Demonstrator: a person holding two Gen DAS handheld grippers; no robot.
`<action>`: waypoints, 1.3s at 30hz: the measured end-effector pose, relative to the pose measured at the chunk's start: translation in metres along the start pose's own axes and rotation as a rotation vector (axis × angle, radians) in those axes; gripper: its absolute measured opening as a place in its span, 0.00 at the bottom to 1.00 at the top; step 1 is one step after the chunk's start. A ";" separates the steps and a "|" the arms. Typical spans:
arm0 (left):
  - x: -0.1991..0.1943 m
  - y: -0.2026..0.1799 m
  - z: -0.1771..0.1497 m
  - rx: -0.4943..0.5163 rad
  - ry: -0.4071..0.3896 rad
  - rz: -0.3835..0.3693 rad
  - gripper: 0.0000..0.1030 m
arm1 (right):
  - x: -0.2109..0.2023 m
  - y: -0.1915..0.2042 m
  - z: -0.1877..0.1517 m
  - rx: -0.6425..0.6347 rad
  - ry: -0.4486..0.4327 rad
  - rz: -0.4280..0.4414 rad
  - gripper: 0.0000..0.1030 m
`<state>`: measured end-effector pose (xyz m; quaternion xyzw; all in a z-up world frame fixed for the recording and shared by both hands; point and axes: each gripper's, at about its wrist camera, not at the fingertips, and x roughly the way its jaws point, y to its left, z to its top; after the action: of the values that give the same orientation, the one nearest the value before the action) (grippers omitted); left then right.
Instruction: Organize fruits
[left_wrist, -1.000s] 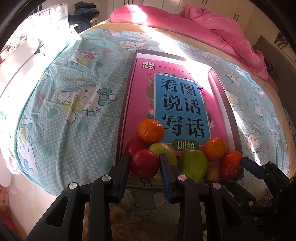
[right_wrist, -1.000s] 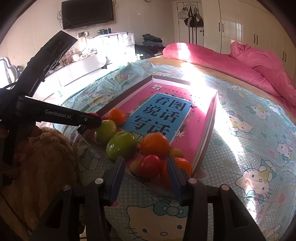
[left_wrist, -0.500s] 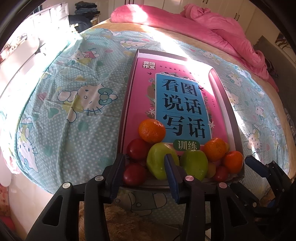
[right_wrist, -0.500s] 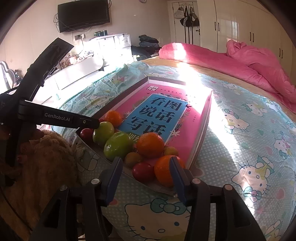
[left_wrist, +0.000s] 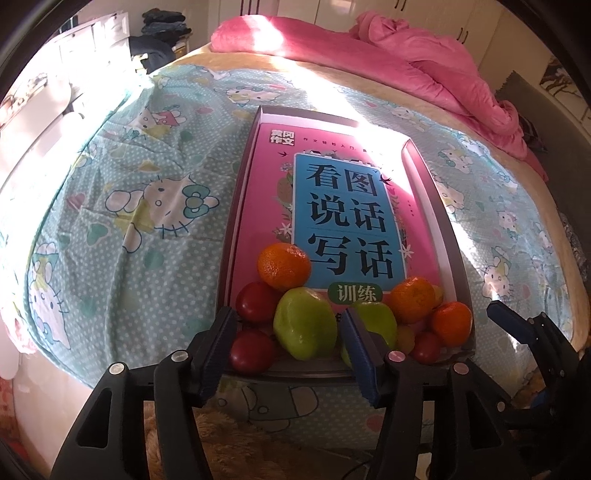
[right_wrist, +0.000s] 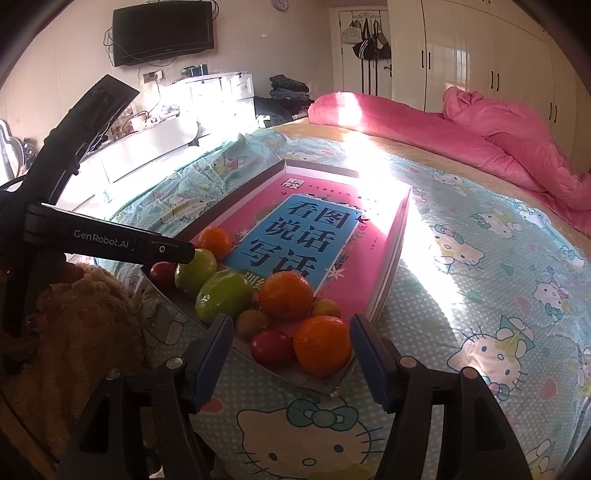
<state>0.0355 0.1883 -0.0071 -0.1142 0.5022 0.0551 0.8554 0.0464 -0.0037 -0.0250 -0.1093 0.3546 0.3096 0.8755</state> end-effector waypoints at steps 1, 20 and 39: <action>0.000 -0.001 0.000 0.001 -0.003 -0.002 0.62 | 0.000 -0.001 0.000 0.001 0.001 -0.002 0.66; -0.020 -0.019 -0.001 0.009 -0.063 -0.019 0.69 | -0.016 -0.004 0.005 -0.017 -0.076 -0.058 0.79; -0.054 -0.079 -0.047 0.024 -0.114 -0.018 0.79 | -0.089 -0.043 -0.001 0.111 -0.150 -0.038 0.99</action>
<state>-0.0138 0.1015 0.0290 -0.1049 0.4523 0.0477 0.8844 0.0233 -0.0789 0.0345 -0.0437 0.3025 0.2801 0.9100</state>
